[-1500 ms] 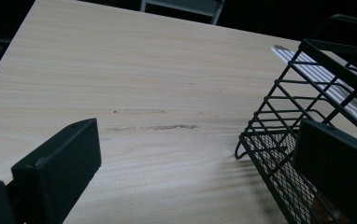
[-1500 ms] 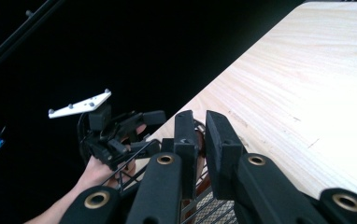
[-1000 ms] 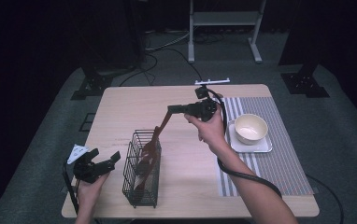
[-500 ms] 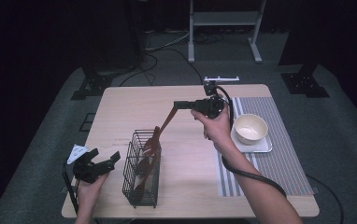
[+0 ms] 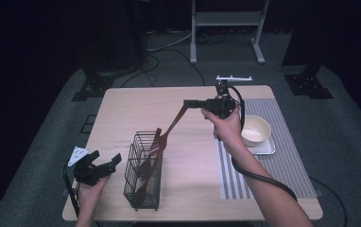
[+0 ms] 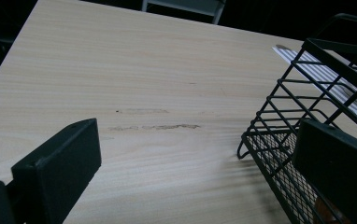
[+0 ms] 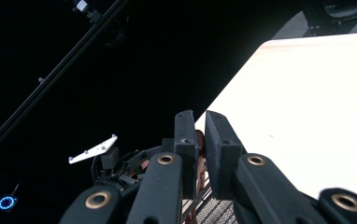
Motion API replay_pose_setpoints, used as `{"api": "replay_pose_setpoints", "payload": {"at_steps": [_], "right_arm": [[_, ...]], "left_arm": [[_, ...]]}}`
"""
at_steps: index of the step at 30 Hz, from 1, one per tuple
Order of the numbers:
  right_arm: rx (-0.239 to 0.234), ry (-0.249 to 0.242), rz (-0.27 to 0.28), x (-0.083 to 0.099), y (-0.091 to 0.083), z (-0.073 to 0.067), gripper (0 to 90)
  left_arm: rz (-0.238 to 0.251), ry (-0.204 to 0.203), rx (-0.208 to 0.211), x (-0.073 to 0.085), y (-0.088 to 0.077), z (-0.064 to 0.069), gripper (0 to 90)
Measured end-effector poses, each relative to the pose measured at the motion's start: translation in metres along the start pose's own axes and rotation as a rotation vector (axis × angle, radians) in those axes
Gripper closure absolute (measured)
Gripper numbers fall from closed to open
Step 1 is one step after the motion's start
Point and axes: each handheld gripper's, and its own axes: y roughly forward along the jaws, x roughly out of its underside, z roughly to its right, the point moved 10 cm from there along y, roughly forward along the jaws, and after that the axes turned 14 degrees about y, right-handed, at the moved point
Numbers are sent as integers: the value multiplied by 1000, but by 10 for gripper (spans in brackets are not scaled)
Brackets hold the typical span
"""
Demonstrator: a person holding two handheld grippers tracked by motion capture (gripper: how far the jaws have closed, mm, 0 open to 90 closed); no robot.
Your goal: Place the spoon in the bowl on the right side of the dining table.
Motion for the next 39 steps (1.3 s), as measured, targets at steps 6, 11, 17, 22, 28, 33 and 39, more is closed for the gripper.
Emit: {"api": "replay_pose_setpoints", "payload": {"at_steps": [6,11,17,22,28,33,39], "right_arm": [[6,8,13,-2,-11,5,833],[10,21,21,-3,-17,9,833],[19,26,33,-5,-25,14,833],[30,37,40,-5,-31,20,833],[40,42,46,-4,-37,27,833],[50,51,50,-3,-41,34,833],[58,61,55,-2,-46,41,833]], "left_arm": [[0,1,-1,0,0,0,2],[-1,2,-2,0,0,0,2],[-1,2,-2,0,0,0,2],[-4,6,-2,0,0,0,2],[-5,5,-4,1,0,-1,2],[-5,6,-5,1,0,-1,2],[-7,8,-3,1,0,-2,2]]}}
